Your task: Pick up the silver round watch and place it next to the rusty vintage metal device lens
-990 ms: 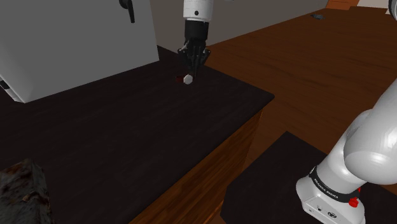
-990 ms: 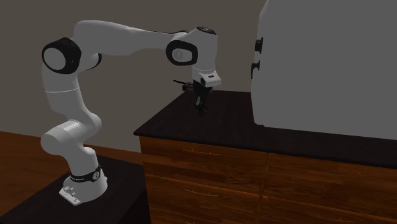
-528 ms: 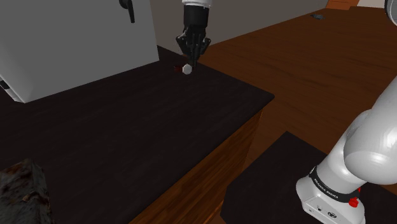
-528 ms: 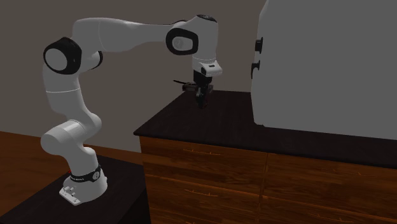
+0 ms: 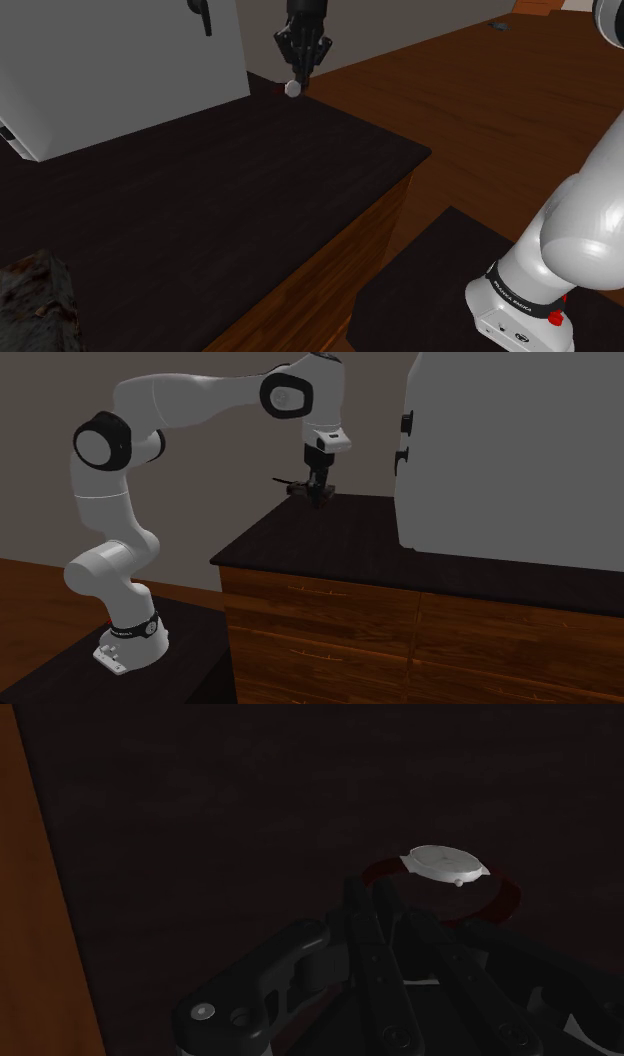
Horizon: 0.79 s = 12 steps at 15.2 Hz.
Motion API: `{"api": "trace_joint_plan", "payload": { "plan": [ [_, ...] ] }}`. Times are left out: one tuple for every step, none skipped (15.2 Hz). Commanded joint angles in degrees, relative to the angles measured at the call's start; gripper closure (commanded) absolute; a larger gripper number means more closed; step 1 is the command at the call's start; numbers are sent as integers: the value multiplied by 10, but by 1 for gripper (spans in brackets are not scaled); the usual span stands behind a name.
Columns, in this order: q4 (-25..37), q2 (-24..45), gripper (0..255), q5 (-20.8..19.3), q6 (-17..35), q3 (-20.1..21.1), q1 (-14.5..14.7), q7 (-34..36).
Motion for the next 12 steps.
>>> {"api": "trace_joint_plan", "payload": {
  "plan": [
    [19,3,255,0,-16,0,0,5],
    [31,6,255,0,-25,1,1,7],
    [44,10,255,-1,-33,1,1,9],
    [57,14,255,-1,-42,1,1,12],
    [70,18,255,-1,-51,1,1,14],
    [84,23,255,-2,-60,1,2,17],
    [99,27,255,-2,-70,2,2,19],
    [114,33,255,-3,-79,2,2,22],
    [116,33,255,-3,-81,2,2,22],
    [105,25,255,-1,-74,7,9,34],
    [94,18,255,0,-68,13,16,46],
    [85,11,255,1,-63,19,23,57]
  ]
}}
